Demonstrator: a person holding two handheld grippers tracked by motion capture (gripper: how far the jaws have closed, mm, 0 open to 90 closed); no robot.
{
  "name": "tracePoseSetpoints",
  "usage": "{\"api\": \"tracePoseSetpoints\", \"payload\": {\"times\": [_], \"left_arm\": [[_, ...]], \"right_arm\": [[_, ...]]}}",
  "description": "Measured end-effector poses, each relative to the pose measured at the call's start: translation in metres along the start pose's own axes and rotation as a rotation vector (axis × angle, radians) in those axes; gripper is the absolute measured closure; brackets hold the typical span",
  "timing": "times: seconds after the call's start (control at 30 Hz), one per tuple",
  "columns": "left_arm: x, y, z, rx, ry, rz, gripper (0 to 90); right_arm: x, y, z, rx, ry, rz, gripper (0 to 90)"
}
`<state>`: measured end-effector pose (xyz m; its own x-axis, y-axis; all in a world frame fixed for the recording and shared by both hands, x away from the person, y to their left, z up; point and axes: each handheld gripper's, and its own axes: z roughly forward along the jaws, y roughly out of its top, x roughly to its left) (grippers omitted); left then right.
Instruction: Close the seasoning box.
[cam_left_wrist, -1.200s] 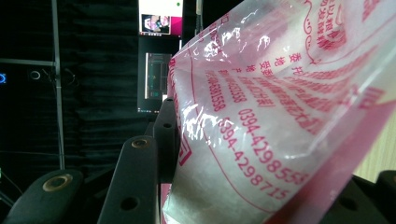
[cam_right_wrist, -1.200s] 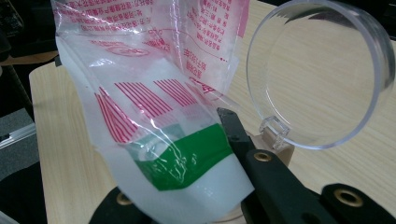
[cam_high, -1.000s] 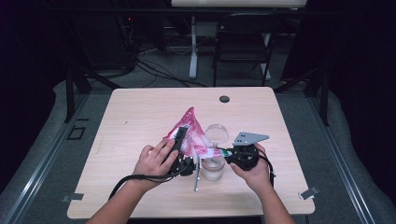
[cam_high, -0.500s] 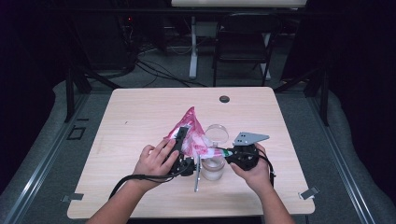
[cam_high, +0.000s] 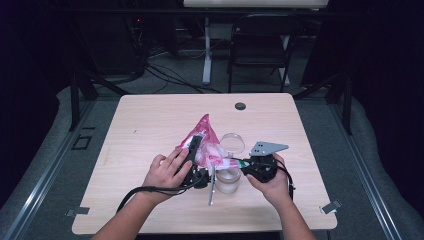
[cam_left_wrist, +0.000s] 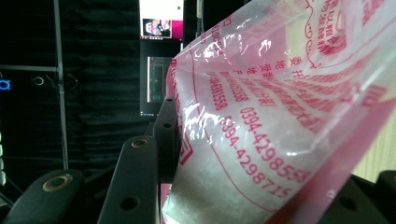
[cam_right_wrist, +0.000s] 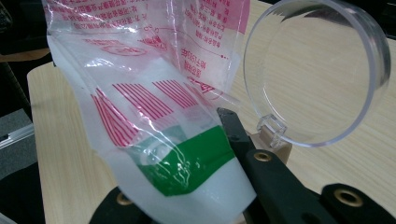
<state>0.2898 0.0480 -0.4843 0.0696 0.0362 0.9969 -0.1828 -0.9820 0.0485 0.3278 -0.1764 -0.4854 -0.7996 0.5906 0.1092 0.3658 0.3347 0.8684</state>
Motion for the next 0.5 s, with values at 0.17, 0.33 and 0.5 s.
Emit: {"api": "tracePoseSetpoints", "payload": {"times": [0.17,0.33,0.5], "left_arm": [[0.0011,0.0007,0.0002,-0.006,0.007,0.015,61.6],[0.0022,0.0014,-0.0002,0.005,-0.001,0.016,61.6],[0.0024,0.0018,-0.0006,0.006,-0.005,0.014,61.6]], "right_arm": [[-0.0001,0.0000,-0.0001,-0.001,-0.001,0.001,89.7],[-0.0004,-0.0001,-0.0003,-0.001,0.000,0.001,89.7],[-0.0004,0.0000,-0.0004,-0.003,-0.001,0.002,89.7]]}}
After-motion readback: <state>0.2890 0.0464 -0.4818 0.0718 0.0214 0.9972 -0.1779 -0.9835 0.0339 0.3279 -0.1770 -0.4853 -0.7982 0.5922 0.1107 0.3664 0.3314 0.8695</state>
